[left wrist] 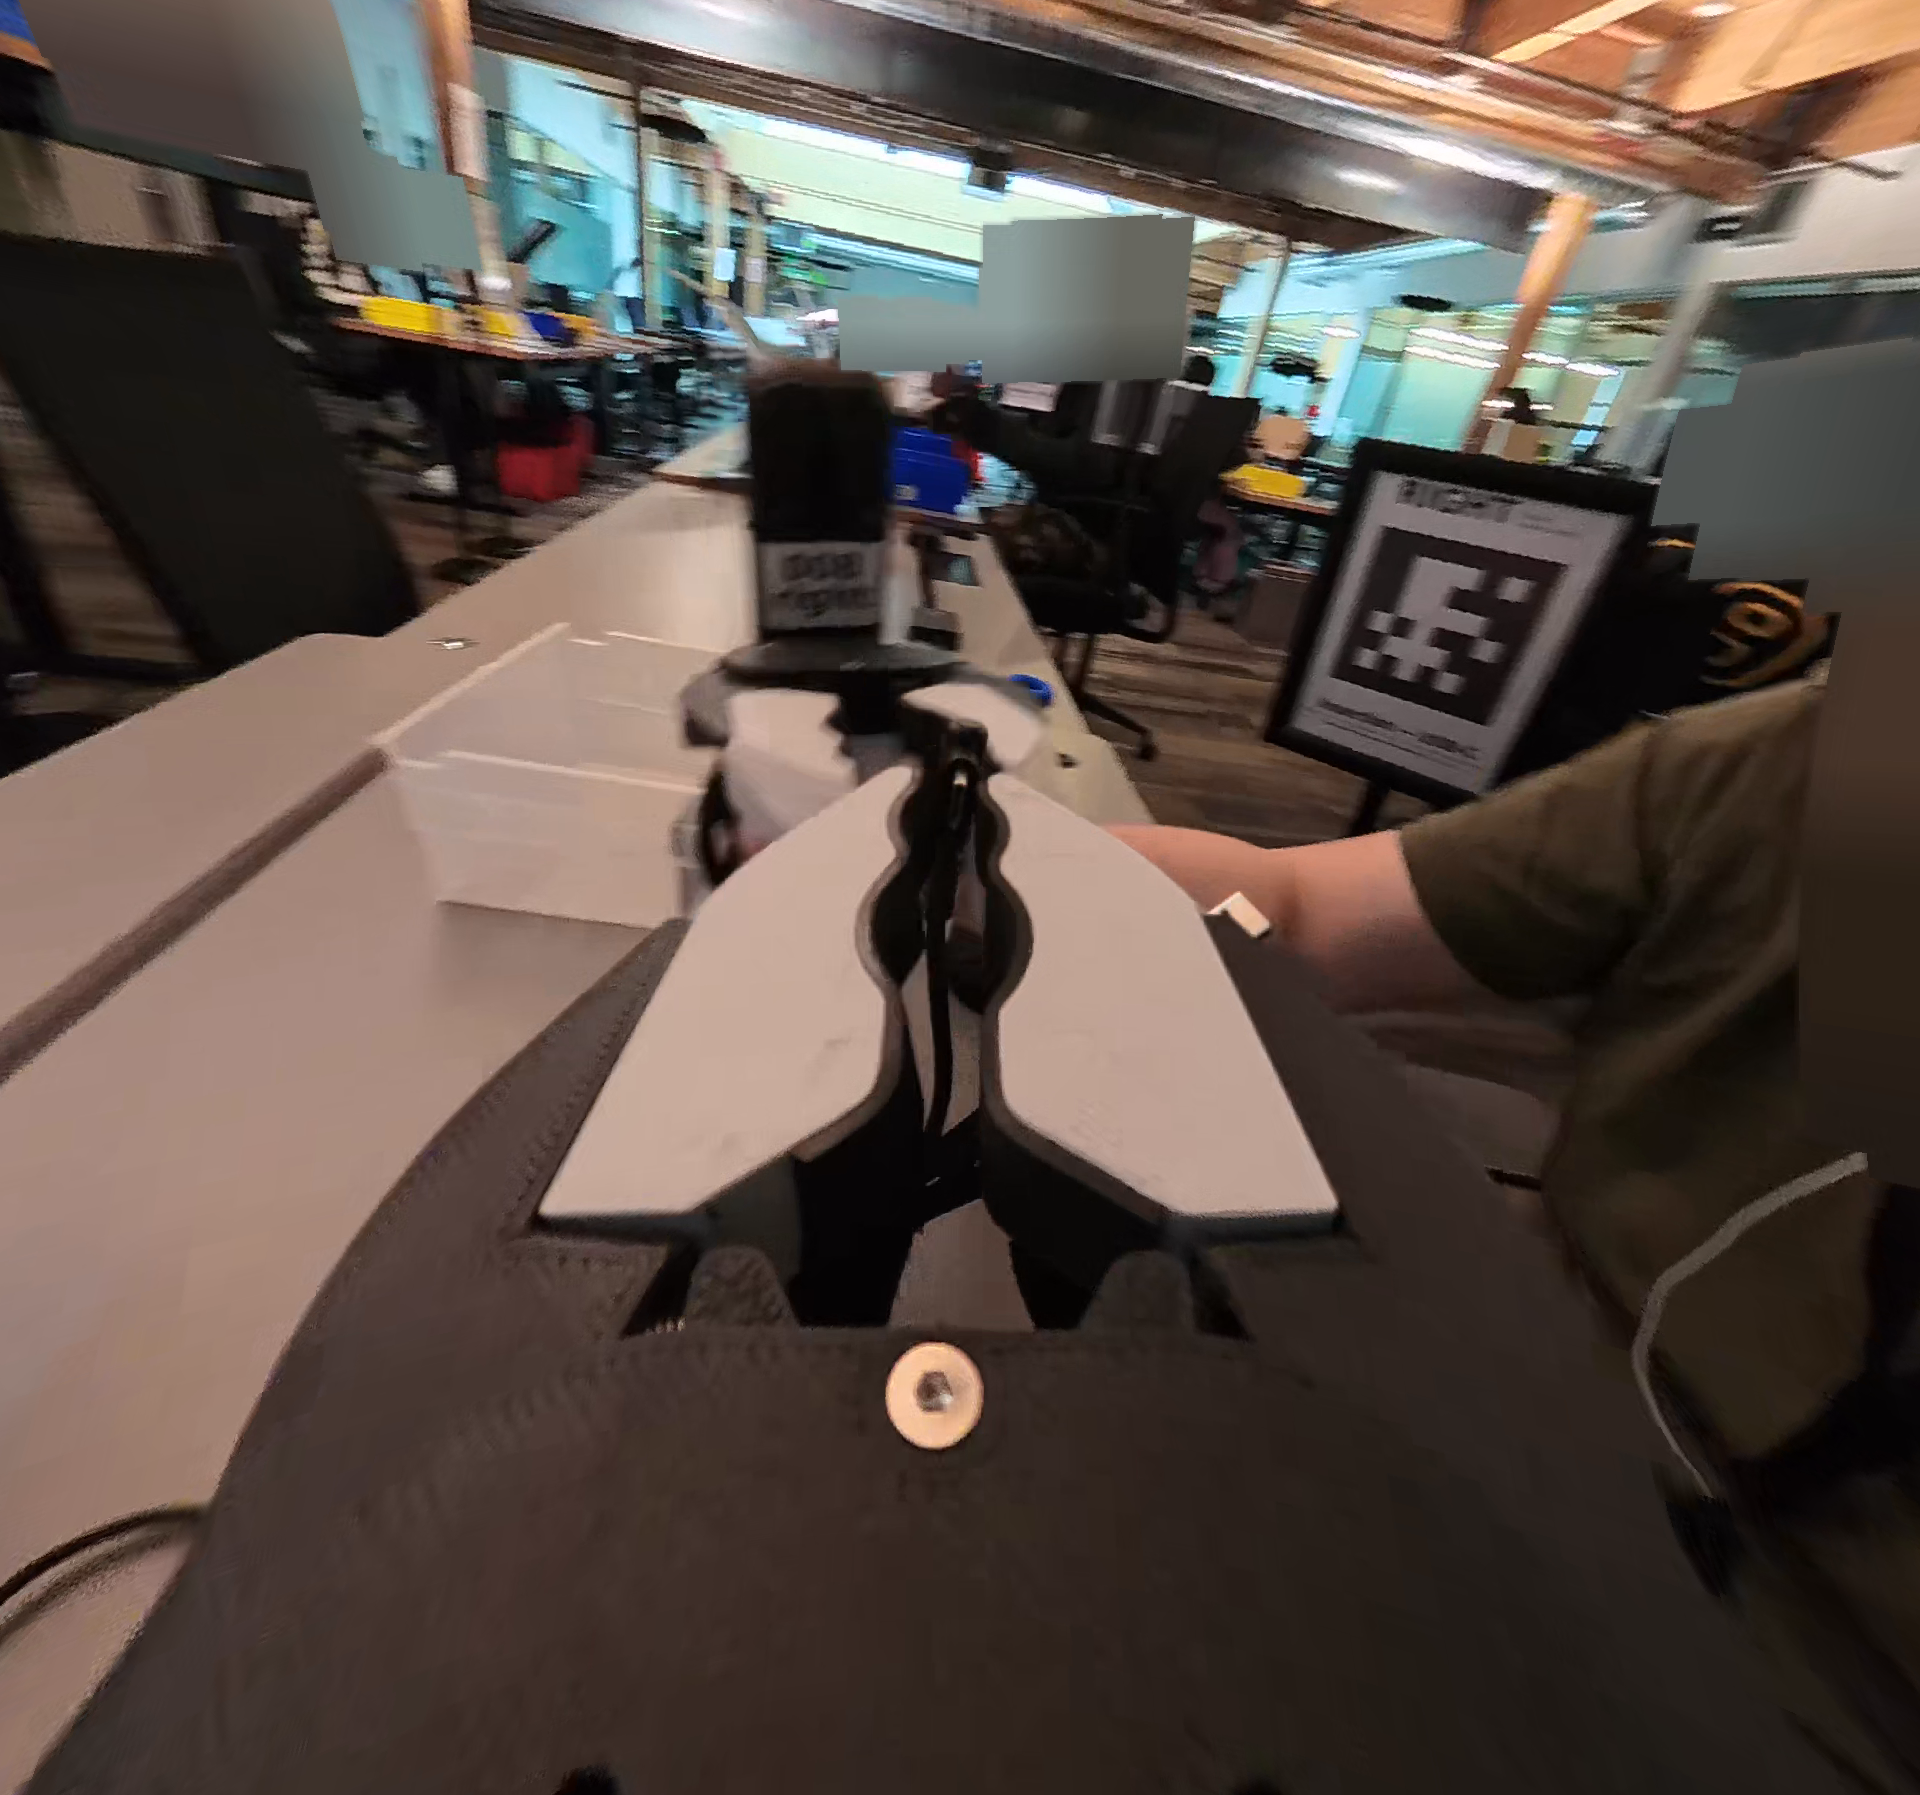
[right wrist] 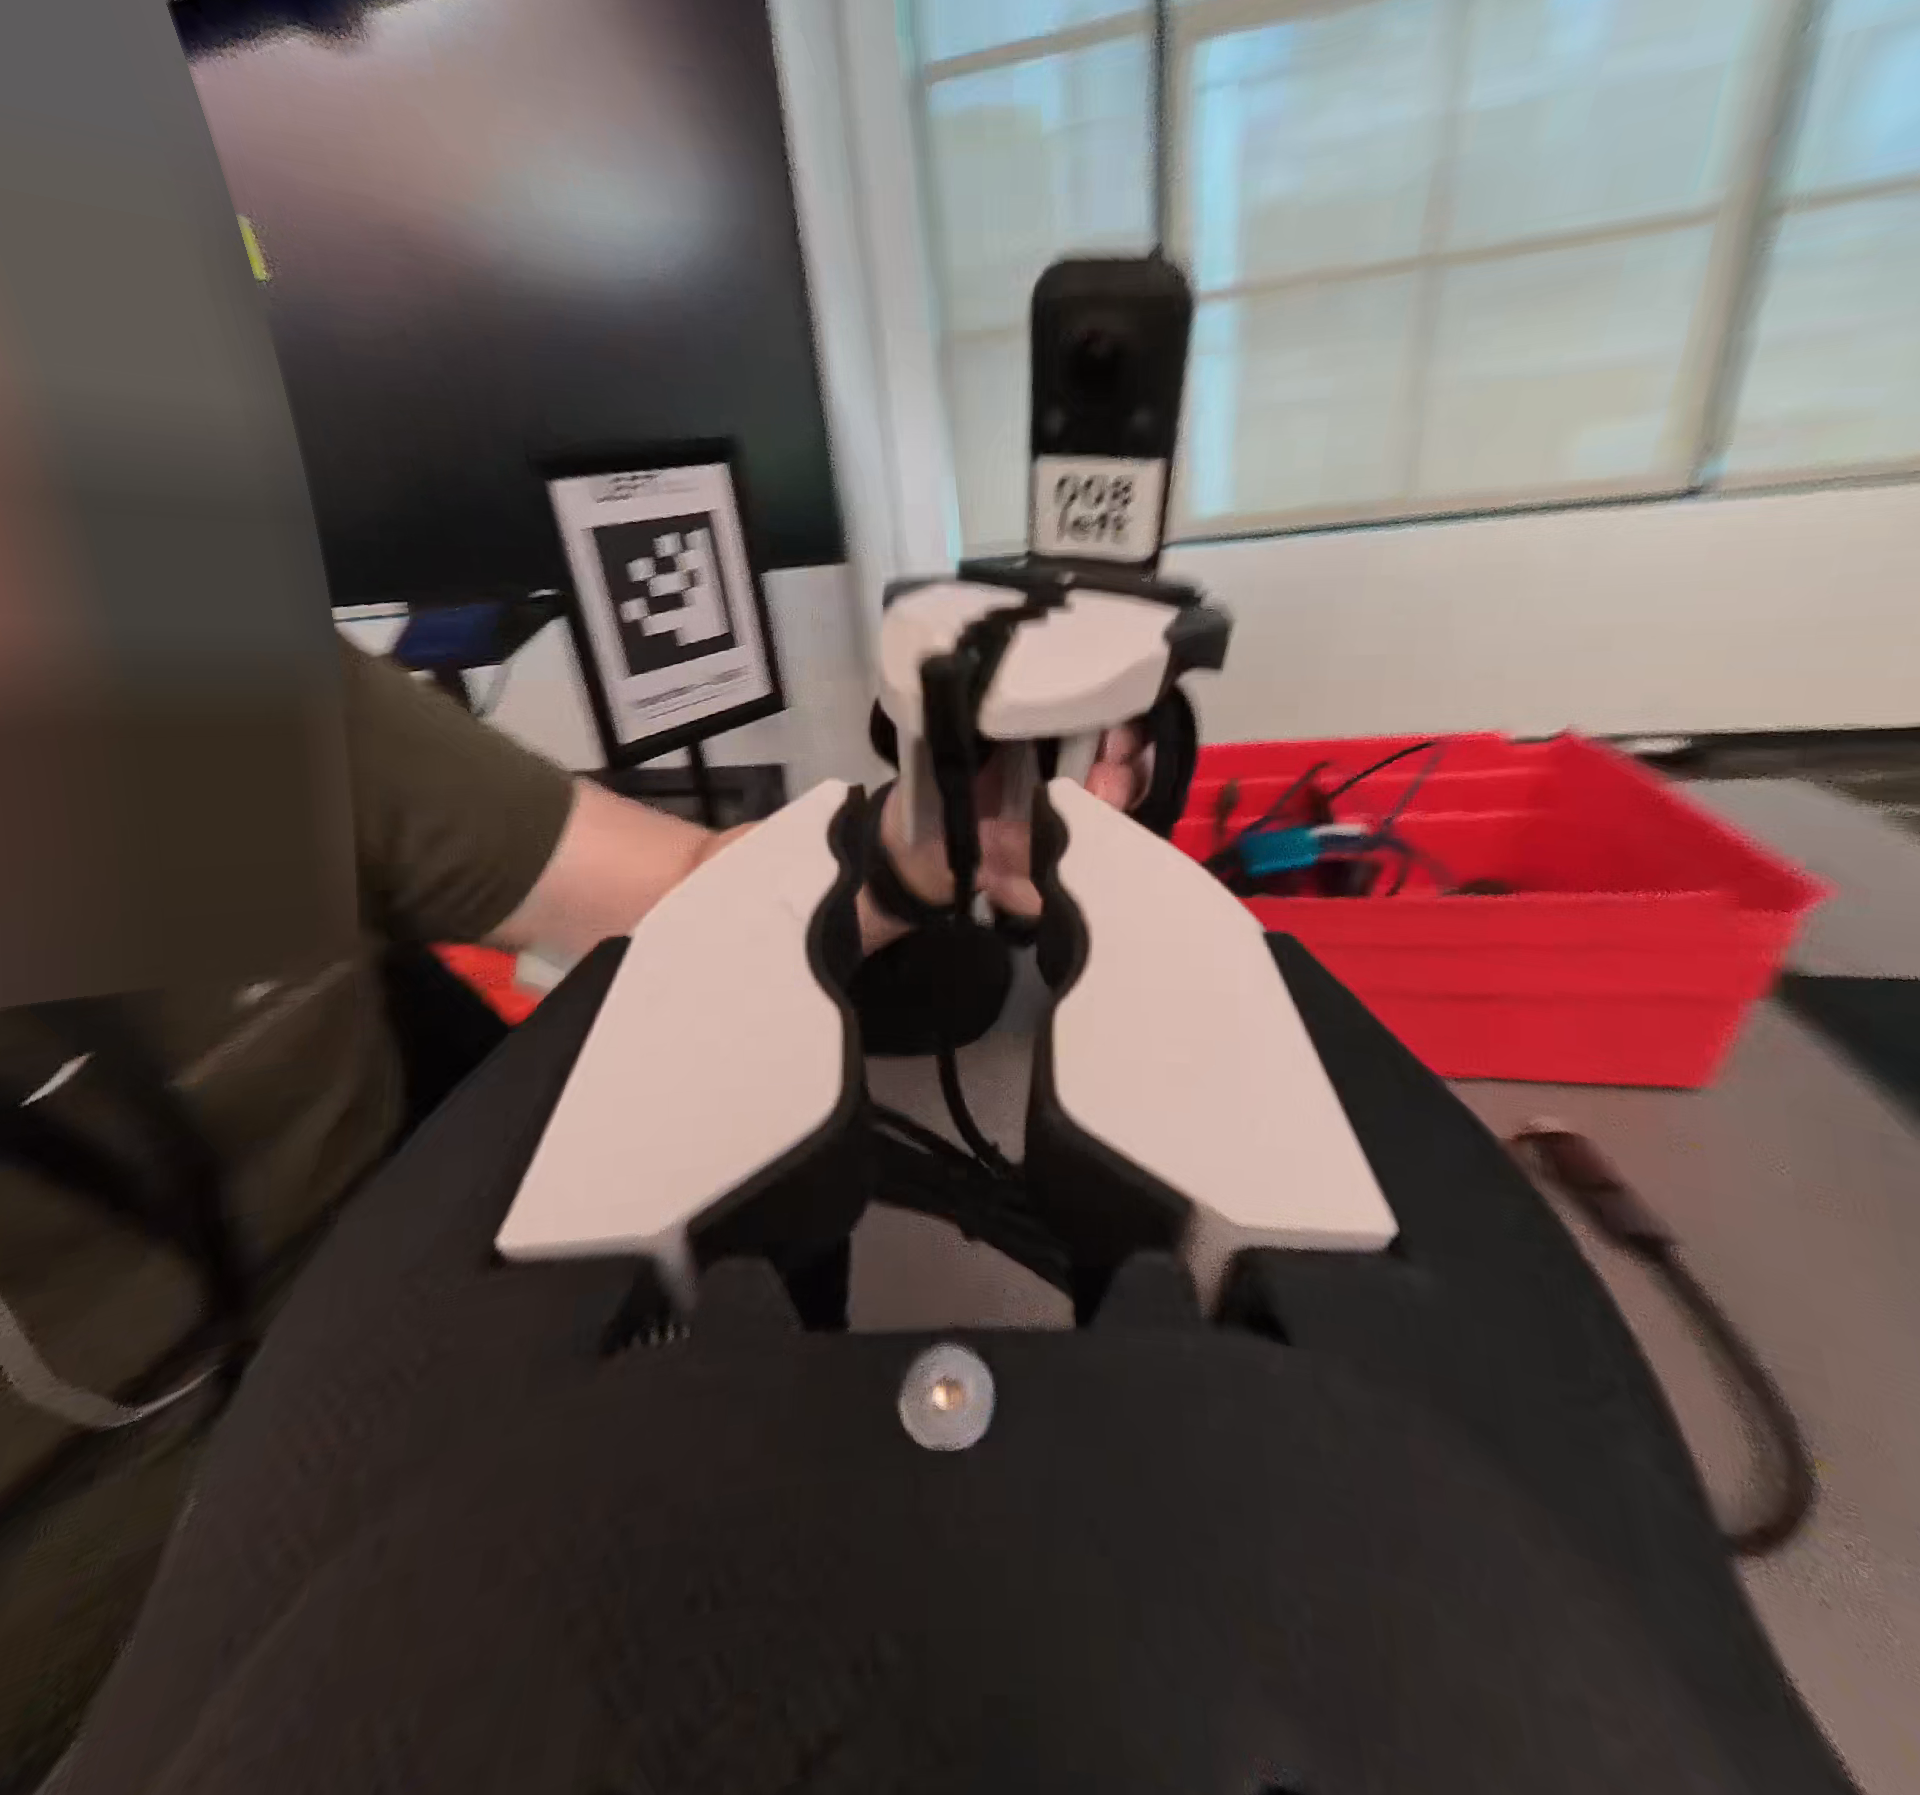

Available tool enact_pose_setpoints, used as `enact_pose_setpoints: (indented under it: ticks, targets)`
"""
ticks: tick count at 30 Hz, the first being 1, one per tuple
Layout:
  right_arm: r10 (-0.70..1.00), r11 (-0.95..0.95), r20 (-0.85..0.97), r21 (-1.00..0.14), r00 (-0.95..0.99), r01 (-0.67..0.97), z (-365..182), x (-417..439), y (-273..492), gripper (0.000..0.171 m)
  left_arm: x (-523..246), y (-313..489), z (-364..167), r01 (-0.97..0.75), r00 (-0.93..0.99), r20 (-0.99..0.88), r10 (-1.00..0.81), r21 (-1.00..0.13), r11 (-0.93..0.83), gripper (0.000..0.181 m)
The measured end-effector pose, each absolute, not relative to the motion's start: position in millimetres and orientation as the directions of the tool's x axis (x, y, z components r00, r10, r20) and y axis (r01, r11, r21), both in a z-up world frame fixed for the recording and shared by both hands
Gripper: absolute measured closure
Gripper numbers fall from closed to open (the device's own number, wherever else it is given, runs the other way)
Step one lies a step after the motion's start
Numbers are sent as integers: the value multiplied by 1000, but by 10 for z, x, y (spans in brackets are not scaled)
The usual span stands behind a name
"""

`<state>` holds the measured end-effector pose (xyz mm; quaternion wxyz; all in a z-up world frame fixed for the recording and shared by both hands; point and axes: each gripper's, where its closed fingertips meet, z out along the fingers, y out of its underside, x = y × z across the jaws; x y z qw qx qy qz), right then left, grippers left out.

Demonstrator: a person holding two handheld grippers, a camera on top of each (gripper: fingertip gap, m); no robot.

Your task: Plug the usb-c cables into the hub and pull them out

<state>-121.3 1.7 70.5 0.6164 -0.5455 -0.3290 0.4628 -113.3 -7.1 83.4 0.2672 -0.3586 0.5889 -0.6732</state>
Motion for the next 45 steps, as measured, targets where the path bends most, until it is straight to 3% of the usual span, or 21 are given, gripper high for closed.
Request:
enact_pose_setpoints:
  ticks: [1,4,7,13,19,27,31,45]
  targets:
    - [910,10,-79,-977,406,-213,759,-1193,45,142,-1098,-11,826,-63,-561,173,-810,-984,-167,176]
    - [850,39,-43,-989,525,-146,763,-1184,163,147,-1051,72,830,-65,-515,210,-831,-976,-206,176]
    - [830,8,-56,-994,554,-112,718,-1185,214,163,-1047,70,819,-77,-531,240,-813,-969,-235,176]
    - [835,-30,-83,-994,544,-106,686,-1154,208,163,-1122,135,945,-64,-549,284,-786,-952,-299,170]
    - [842,-39,-87,-994,532,-100,672,-1166,200,163,-1154,132,871,-99,-549,242,-800,-969,-225,167]
    - [843,-44,-84,-995,531,-88,631,-1192,218,163,-1103,114,755,-127,-540,213,-814,-977,-172,177]
    - [841,-17,-109,-984,530,-176,781,-1133,197,154,-1099,153,783,-110,-514,204,-833,-979,-172,177]
    - [818,-40,-149,-978,556,-202,774,-1112,263,161,-1072,177,787,-103,-495,214,-842,-977,-187,177]
